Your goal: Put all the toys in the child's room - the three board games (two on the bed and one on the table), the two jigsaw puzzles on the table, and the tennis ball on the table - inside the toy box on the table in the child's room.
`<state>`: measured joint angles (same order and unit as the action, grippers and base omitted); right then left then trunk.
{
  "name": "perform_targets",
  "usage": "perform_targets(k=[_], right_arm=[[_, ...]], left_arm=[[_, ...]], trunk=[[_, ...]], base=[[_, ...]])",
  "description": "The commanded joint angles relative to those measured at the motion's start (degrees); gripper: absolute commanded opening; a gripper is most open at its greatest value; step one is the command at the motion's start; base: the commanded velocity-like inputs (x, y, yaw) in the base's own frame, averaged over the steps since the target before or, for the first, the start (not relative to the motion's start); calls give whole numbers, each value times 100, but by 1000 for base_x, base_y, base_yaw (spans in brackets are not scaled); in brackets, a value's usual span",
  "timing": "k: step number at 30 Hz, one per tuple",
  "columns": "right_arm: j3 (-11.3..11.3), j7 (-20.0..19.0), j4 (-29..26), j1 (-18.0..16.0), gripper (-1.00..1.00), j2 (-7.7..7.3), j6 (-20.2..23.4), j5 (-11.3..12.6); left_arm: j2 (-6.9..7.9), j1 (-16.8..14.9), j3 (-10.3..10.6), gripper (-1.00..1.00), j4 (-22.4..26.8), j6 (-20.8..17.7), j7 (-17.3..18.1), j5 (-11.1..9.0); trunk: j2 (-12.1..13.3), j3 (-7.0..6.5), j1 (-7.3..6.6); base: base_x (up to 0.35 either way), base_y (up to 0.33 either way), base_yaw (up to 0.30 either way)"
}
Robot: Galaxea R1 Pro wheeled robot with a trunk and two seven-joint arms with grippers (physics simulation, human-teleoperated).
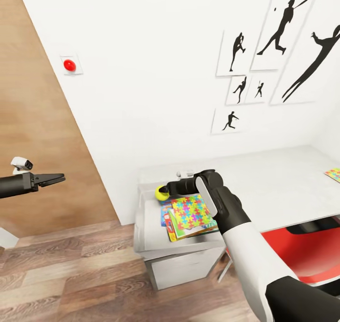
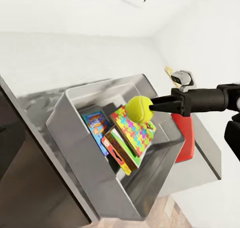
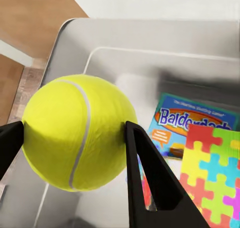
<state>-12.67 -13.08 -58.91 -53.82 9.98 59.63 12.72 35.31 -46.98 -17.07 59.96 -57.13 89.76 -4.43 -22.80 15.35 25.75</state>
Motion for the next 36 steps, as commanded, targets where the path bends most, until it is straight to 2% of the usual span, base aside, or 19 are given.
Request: perform_targets(k=[1, 19, 36], right_arm=[[2, 0, 2, -6, -100, 1, 27, 11], [1, -5, 173, -6, -100, 1, 37, 7], [-14, -1, 623, -6, -100, 1, 37, -52]], left_arm=[[2, -4, 2, 100, -1, -61, 24, 3], [-5, -4, 8, 100, -2, -70, 24, 4], [-6, -4, 8, 100, -2, -70, 24, 4]], trunk=[[-11, 11, 3], [-11, 11, 3], [-11, 11, 3]], base=[[0, 153, 0], [0, 138, 0], [0, 14, 0]])
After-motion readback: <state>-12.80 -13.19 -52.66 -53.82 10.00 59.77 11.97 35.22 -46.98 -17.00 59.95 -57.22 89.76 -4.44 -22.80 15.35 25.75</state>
